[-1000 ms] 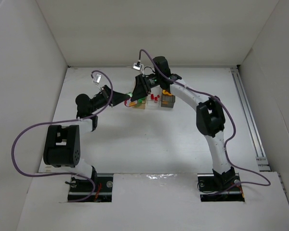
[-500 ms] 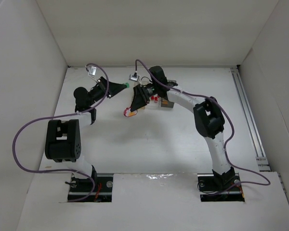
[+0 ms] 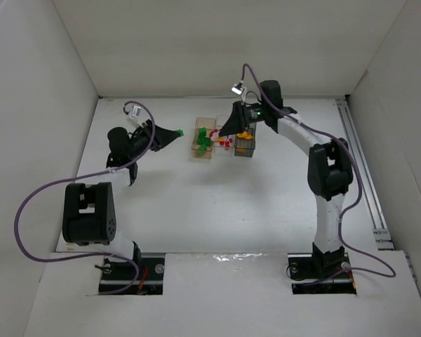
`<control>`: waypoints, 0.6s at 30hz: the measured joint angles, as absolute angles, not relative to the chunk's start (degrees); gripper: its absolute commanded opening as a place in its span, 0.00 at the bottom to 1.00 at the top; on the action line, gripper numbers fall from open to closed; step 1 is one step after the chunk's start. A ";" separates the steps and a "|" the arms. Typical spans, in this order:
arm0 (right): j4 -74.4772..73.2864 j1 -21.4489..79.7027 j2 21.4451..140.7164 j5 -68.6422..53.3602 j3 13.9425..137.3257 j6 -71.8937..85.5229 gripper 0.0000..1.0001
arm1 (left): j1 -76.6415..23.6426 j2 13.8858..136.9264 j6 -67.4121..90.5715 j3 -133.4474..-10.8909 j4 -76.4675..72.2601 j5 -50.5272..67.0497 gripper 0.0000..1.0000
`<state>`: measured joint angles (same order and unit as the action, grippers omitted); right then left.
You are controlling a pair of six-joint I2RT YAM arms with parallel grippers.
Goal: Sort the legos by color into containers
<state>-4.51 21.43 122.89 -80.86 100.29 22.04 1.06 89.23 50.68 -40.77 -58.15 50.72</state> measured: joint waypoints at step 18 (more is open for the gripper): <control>-25.17 21.47 113.21 -36.86 102.83 -3.07 0.00 | -17.65 104.64 12.80 -78.65 -5.15 16.71 0.00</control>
